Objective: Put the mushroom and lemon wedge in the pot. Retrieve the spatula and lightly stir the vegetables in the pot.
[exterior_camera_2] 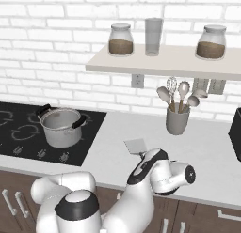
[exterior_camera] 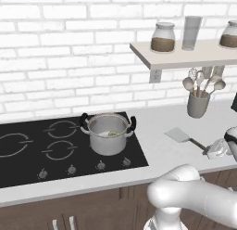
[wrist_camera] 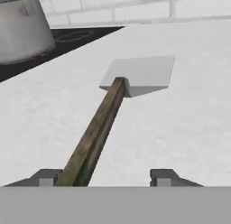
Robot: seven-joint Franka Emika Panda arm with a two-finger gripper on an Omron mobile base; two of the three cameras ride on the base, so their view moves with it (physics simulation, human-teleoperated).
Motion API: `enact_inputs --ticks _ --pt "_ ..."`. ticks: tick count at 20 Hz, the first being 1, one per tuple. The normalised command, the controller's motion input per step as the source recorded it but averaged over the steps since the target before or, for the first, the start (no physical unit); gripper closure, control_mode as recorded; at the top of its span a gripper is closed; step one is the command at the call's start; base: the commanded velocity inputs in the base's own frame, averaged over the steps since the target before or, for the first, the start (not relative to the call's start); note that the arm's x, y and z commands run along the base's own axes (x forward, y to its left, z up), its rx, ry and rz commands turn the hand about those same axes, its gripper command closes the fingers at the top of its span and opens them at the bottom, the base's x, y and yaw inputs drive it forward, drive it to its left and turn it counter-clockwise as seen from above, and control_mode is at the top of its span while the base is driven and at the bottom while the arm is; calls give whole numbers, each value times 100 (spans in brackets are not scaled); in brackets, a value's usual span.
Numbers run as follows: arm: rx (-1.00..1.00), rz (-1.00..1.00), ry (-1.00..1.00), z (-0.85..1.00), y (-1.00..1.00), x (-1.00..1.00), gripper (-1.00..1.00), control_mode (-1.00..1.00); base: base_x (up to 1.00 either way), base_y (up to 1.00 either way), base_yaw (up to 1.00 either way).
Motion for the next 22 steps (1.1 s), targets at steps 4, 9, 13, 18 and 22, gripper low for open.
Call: enact_inputs --ticks 4,9,13,18,22 --pt "2 0 0 -9 0 0 100 -100 0 0 0" --pt "1 0 -5 4 0 -19 100 -100 0 0 0" --pt "0 0 -14 44 10 -33 100 -100 0 0 0" --pt "0 0 -15 75 24 -21 100 -100 0 0 0" --pt "-1 0 -13 94 49 -8 100 -100 0 0 0"
